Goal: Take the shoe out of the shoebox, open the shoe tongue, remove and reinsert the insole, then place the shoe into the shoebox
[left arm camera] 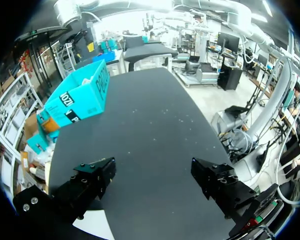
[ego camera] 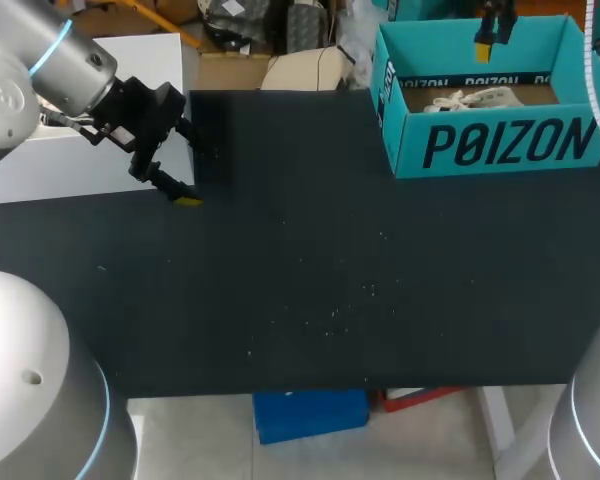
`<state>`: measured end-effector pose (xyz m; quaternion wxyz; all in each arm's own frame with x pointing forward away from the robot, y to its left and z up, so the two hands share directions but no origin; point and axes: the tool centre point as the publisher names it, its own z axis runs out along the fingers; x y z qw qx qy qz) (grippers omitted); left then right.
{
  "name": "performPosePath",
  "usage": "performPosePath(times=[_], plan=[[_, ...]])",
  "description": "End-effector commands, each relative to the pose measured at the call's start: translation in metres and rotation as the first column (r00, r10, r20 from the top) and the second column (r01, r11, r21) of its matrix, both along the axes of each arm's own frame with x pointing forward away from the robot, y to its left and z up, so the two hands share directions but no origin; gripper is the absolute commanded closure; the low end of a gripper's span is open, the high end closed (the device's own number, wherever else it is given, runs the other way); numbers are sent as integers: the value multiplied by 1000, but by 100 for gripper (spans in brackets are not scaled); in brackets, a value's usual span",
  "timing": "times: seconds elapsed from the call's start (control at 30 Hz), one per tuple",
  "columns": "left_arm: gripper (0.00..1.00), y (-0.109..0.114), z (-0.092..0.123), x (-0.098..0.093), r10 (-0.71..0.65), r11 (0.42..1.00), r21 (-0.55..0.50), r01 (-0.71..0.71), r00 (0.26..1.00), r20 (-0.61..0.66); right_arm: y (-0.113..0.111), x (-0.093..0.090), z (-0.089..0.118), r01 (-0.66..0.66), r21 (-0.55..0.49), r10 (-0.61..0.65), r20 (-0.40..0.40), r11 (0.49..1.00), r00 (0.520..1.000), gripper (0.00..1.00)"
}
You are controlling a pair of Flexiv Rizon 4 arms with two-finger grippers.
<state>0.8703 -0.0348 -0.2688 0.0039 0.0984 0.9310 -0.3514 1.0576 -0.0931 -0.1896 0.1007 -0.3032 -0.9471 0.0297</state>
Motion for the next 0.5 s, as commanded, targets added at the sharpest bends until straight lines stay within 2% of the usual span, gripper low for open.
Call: performPosePath(times=[0.03,0.2,0.3,0.5], plan=[[0,-1,-1,-1,3,1000,1,-3,1000,4,24,-57,-7,37,-331,163,554,943,817,0],[0,-1,-1,-1,3,1000,1,-3,1000,4,30,-69,-18,23,-338,181,559,941,809,0],[0,-1,-1,-1,3,1000,1,-3,1000,4,31,-76,-26,4,-354,184,496,935,849,0],[0,-1,-1,-1,3,1000,1,-3,1000,4,31,-76,-26,4,-354,184,496,935,849,0]])
